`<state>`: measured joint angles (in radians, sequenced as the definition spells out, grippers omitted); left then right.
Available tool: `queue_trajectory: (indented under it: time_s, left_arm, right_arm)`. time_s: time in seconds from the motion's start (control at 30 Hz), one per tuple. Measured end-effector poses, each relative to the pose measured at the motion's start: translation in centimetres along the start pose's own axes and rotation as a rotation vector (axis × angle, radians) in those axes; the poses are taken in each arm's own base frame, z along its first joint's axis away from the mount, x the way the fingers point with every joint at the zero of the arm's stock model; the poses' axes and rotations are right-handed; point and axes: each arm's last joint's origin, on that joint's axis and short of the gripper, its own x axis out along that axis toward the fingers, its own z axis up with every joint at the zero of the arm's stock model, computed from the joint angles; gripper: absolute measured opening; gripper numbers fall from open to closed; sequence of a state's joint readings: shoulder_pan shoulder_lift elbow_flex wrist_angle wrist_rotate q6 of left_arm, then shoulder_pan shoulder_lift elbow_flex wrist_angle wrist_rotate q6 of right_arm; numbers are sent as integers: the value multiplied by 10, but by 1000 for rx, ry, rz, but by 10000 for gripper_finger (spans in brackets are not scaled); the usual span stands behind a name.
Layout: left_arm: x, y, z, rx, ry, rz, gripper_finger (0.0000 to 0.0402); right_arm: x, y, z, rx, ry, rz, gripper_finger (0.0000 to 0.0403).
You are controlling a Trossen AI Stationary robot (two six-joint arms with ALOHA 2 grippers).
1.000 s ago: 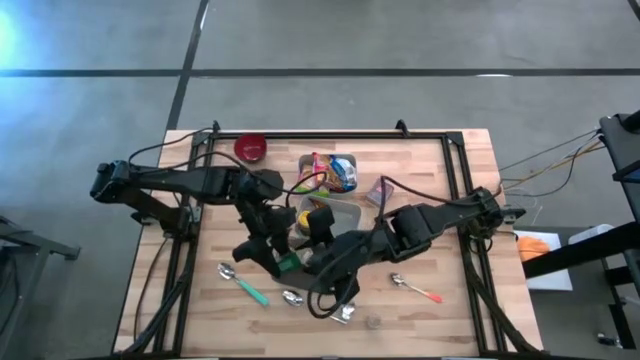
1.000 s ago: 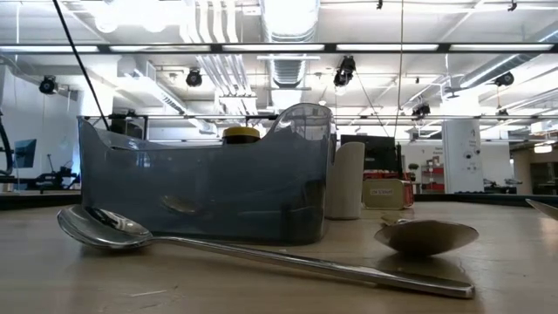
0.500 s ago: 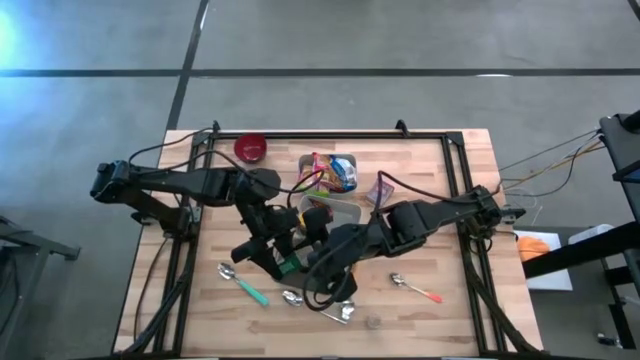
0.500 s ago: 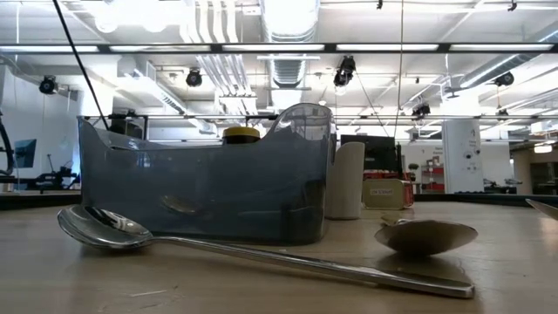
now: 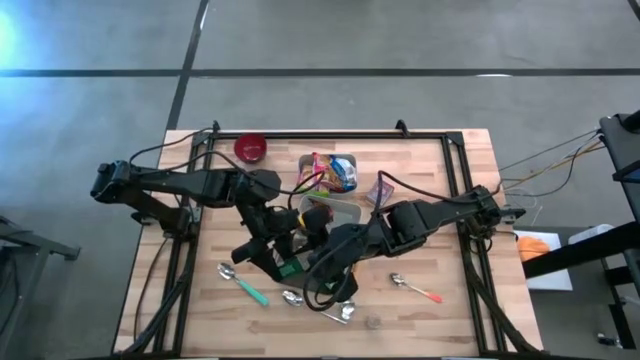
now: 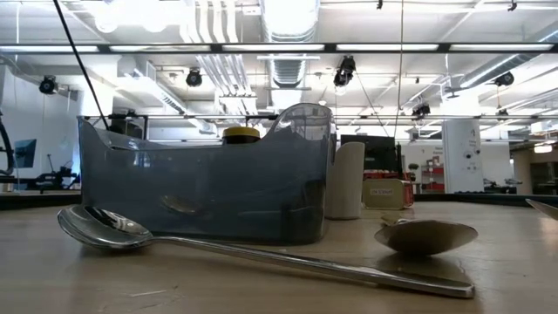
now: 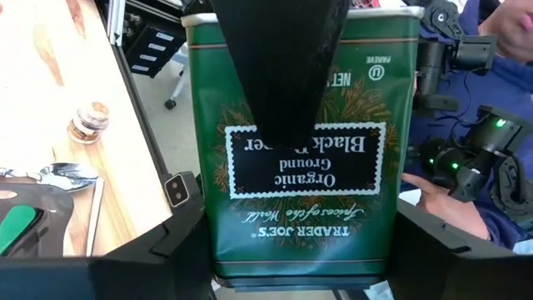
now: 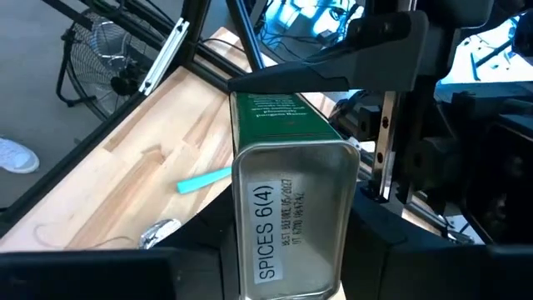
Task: Pick & Place Food Item
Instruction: Put the black seasoning can into the bottom gray bin
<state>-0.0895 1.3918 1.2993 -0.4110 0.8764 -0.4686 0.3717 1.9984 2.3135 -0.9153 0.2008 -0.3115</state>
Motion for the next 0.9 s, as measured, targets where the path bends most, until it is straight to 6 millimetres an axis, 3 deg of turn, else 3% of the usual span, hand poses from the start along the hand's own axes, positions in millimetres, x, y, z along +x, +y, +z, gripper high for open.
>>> queue_trajectory:
  time_s: [0.13, 0.2, 0.33, 0.53, 0.67, 0.8, 0.9]
  left_arm:
    - [-1, 0, 0, -37, -7, 5, 358]
    - [-1, -1, 1, -54, -6, 0, 383]
    - [-5, -6, 1, -63, -12, -20, 354]
    - [-25, -28, -1, -36, -102, 27, 324]
    - [-46, -45, -1, 56, -307, 230, 324]
    - [-67, -56, -1, 120, -576, 570, 324]
    - [-71, -58, 2, 159, -704, 747, 324]
  right_arm:
    - [-1, 0, -2, 18, 24, -8, 129]
    - [-2, 0, -2, 27, 28, -6, 129]
    - [-13, -2, 1, 80, -1, -6, 129]
    - [-51, -13, 6, 184, -54, -52, 129]
    - [-80, -21, 7, 298, -84, -125, 129]
    - [-111, -30, 4, 445, -106, -258, 129]
    - [-129, -35, -1, 508, -104, -358, 129]
